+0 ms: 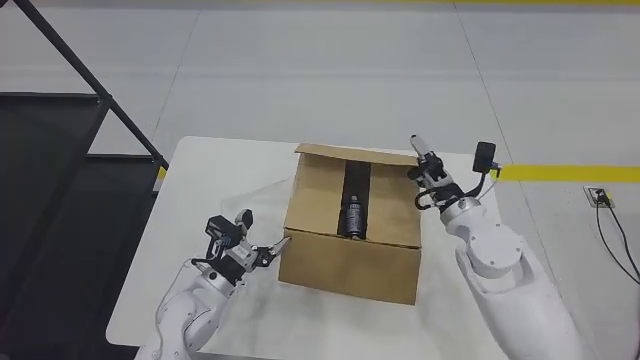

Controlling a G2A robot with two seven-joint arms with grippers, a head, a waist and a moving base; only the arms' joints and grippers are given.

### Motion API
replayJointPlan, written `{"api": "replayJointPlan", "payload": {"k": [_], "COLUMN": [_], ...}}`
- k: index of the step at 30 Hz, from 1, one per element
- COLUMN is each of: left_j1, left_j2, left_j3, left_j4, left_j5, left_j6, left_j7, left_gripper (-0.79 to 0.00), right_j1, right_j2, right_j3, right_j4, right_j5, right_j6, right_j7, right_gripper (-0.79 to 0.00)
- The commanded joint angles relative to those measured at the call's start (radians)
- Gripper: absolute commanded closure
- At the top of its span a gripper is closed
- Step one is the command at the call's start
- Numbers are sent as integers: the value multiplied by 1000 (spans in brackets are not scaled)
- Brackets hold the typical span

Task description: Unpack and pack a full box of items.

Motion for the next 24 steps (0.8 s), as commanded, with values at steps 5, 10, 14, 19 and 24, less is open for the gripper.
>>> {"api": "replayJointPlan", "payload": {"k": [5, 10, 14, 19, 24], "left_j1": [-13, -23, -27, -37, -48], "left_j2": [0, 0, 1, 3, 3], "left_j3": [2, 4, 4, 3, 12], "left_j4": [11, 18, 21, 30, 40], "left_j5": [-18, -34, -43, -54, -54], "left_j6": [20, 25, 23, 10, 7], "left_j7": [-18, -28, -28, -34, -34], "left_gripper": [-785, -785, -785, -785, -785], "right_j1": [131, 231, 243, 243, 229], "right_j2": [-33, -66, -69, -69, -69], "right_j3": [-101, -172, -179, -179, -176], "right_j4": [80, 178, 192, 192, 193], "right_j5": [-64, -77, -92, -92, -92], "right_j6": [68, 102, 103, 103, 103], "right_j7": [-111, -163, -162, -162, -165], "right_gripper": [-785, -785, -785, -785, -785]}}
